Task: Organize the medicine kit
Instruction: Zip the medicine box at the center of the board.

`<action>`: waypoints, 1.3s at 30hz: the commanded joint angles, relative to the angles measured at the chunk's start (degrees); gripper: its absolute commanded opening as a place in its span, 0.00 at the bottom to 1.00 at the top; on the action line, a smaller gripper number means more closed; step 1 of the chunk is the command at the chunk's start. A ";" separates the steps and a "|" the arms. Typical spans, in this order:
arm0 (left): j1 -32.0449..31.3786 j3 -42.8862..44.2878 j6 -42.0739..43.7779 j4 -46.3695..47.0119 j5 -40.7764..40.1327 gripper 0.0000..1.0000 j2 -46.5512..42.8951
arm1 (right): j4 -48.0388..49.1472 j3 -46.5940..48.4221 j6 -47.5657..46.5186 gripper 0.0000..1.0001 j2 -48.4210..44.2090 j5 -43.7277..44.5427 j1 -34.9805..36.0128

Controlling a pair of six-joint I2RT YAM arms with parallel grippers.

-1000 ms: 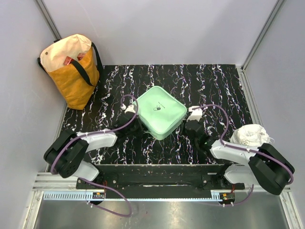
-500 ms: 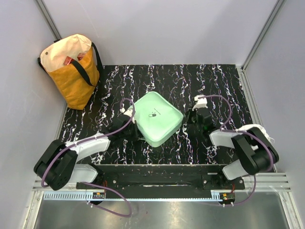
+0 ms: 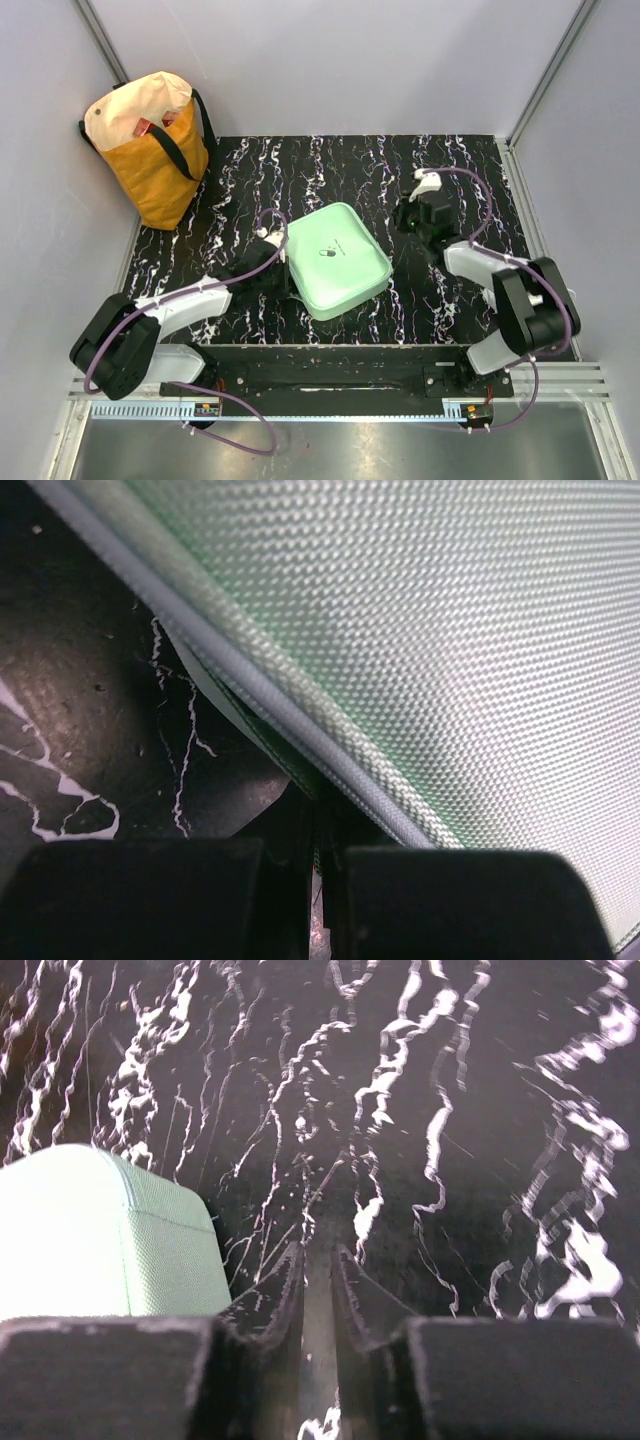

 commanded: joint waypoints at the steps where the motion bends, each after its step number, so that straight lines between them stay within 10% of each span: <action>1: 0.89 0.52 -0.80 -6.65 -8.24 0.00 -1.57 | -20.28 1.83 23.30 0.26 -11.77 6.58 -2.04; 5: 2.56 2.89 -0.45 -6.56 -8.97 0.00 -0.61 | -22.49 -9.15 42.02 0.61 -24.26 3.67 -2.04; 15: 2.74 3.86 -1.15 -5.33 -7.64 0.00 0.18 | -32.87 -24.63 90.11 0.66 -41.24 -7.30 -1.96; 25: 2.74 4.30 -1.68 -5.06 -7.03 0.00 0.09 | -33.84 -22.72 107.10 0.70 -31.42 -18.89 -1.87; 36: 2.66 4.04 -1.32 -4.89 -5.36 0.00 0.80 | -21.09 -20.87 110.80 0.63 -25.15 -25.42 -1.78; 39: 2.66 3.77 -1.41 -4.71 -5.36 0.00 0.62 | -24.59 -20.16 110.62 0.31 -28.04 -22.80 -1.78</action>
